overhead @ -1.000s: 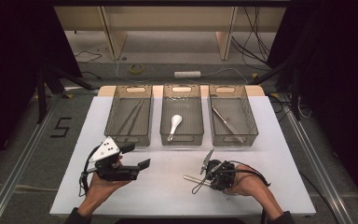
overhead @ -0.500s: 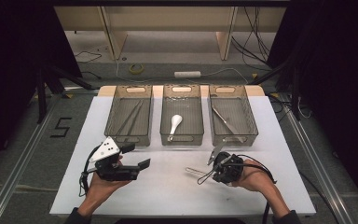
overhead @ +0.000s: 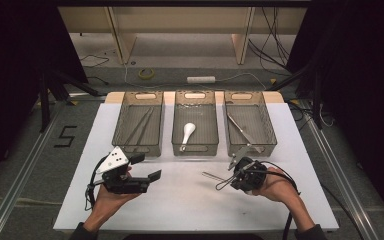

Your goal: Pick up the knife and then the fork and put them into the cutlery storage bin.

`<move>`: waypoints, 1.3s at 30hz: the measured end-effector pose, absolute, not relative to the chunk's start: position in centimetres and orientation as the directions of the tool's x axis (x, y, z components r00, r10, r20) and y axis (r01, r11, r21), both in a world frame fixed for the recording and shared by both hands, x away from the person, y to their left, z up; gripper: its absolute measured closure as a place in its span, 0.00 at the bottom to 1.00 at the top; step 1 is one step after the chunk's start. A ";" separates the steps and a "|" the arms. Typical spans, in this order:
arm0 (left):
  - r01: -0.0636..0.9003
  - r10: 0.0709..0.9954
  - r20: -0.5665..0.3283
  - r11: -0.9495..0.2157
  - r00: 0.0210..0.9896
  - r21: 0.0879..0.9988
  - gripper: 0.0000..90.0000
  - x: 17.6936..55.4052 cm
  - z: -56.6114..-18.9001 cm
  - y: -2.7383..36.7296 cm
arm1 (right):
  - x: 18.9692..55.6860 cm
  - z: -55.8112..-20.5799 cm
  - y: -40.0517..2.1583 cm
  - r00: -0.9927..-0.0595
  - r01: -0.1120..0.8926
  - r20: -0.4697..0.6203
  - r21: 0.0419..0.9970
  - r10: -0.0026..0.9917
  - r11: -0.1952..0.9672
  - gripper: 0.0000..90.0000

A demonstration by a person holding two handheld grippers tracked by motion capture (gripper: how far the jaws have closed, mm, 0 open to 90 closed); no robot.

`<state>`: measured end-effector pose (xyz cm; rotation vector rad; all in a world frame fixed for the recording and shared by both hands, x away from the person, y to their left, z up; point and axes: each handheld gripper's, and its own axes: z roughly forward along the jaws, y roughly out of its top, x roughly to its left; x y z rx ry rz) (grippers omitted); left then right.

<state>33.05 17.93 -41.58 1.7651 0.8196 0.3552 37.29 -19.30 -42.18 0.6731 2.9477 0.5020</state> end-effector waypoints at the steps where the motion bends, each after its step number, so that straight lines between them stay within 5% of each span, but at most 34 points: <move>1: 0.351 0.681 -0.157 -0.156 0.715 0.923 0.18 33.1 -41.6 18.0 | 37.4 -42.0 -19.5 -0.897 0.416 -0.001 0.337 0.442 0.844 0.96; 17: 0.352 0.688 -0.160 -0.146 0.708 0.925 0.18 33.1 -41.6 18.1 | 41.1 -37.9 -22.2 -0.831 0.470 -0.054 0.463 0.554 0.751 0.96; 39: 0.349 0.687 -0.159 -0.146 0.709 0.925 0.18 33.1 -41.6 18.1 | 48.0 -35.8 -23.7 -0.701 0.585 -0.084 0.501 0.708 0.638 0.96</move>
